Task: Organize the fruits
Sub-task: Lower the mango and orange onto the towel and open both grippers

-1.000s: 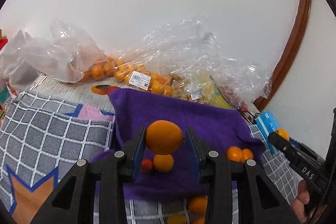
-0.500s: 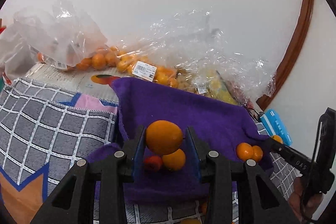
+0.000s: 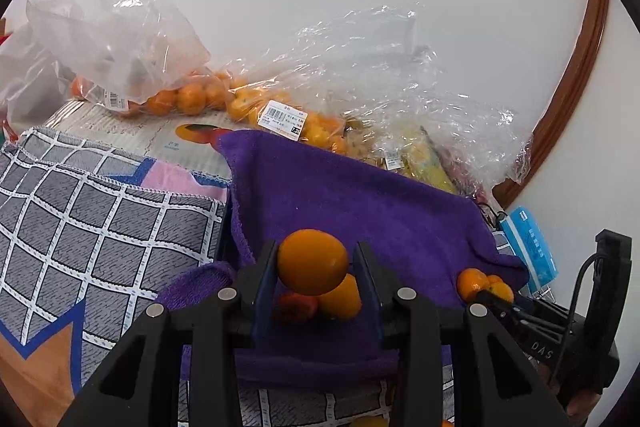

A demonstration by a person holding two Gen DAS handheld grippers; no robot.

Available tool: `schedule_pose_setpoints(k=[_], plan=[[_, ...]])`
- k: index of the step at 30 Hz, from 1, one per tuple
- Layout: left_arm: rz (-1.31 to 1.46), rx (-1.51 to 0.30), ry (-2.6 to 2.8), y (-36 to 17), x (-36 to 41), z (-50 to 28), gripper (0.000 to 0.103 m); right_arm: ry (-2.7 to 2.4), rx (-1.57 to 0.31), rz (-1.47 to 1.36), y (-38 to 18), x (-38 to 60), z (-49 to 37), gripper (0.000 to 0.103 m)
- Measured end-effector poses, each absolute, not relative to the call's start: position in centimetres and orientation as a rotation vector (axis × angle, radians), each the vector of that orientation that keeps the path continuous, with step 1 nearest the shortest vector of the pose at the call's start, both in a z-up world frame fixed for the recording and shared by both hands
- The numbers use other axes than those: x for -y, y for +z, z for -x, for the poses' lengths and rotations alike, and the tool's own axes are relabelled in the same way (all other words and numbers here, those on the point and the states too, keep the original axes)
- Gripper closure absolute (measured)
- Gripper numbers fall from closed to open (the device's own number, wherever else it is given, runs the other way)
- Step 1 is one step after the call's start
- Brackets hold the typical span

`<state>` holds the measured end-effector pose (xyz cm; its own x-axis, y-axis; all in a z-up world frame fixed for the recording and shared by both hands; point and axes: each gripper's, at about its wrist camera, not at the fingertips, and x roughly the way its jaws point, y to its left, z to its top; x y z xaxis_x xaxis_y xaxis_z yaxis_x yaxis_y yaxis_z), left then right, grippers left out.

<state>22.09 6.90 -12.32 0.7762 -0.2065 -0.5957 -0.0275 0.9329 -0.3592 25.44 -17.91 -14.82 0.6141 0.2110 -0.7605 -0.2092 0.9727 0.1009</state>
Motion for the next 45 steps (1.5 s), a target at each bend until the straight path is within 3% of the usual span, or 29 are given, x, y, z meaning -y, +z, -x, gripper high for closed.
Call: schedule_pose_setpoints(k=[35, 45], plan=[[0.306, -0.783, -0.213, -14.1, -3.8, -22.6, 0.067, 0.22, -0.832, -0.046, -13.9, 18.6, -25.1, 0.062], [0.33, -0.75, -0.204, -13.5, -4.5, -22.2, 0.061, 0.216, -0.812, -0.039, -13.6, 18.6, -24.8, 0.062]])
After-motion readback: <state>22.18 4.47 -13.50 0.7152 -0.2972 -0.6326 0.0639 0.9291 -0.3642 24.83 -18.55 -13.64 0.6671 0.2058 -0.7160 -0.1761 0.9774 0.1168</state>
